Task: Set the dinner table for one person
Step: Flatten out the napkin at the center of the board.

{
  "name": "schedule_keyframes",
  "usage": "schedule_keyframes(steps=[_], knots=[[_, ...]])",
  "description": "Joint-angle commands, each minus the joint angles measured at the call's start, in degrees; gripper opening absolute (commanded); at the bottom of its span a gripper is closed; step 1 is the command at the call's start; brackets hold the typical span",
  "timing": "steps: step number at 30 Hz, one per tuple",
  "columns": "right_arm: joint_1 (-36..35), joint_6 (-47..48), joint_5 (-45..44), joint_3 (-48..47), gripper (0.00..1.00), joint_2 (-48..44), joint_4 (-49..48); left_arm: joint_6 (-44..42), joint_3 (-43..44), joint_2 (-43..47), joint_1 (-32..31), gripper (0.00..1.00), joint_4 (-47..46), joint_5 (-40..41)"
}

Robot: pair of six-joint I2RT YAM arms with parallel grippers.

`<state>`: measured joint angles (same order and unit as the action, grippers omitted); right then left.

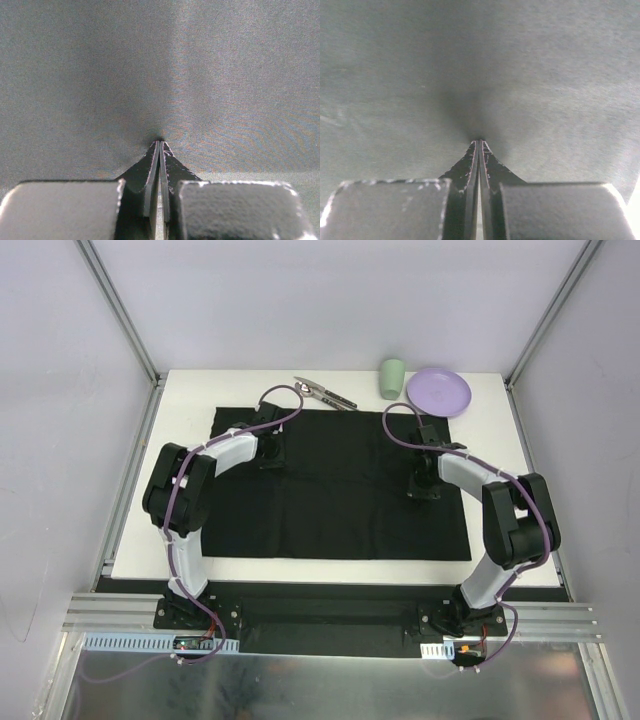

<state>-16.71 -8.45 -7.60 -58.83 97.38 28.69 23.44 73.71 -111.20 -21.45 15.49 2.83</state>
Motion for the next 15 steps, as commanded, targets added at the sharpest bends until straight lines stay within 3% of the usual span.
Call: schedule_keyframes(steps=[1, 13, 15], knots=[[0.8, 1.8, -3.7, -2.1, 0.01, -4.2, 5.2, -0.2, -1.1, 3.8, -0.4, 0.00, 1.7, 2.7], [0.1, 4.1, -5.6, -6.3, 0.01, -15.4, 11.2, -0.5, -5.0, 20.5, -0.4, 0.00, 3.5, 4.7], [0.3, 4.1, -5.7, -6.3, 0.02, -17.4, 11.3, -0.2, -6.0, 24.4, -0.4, 0.05, 3.8, 4.1]])
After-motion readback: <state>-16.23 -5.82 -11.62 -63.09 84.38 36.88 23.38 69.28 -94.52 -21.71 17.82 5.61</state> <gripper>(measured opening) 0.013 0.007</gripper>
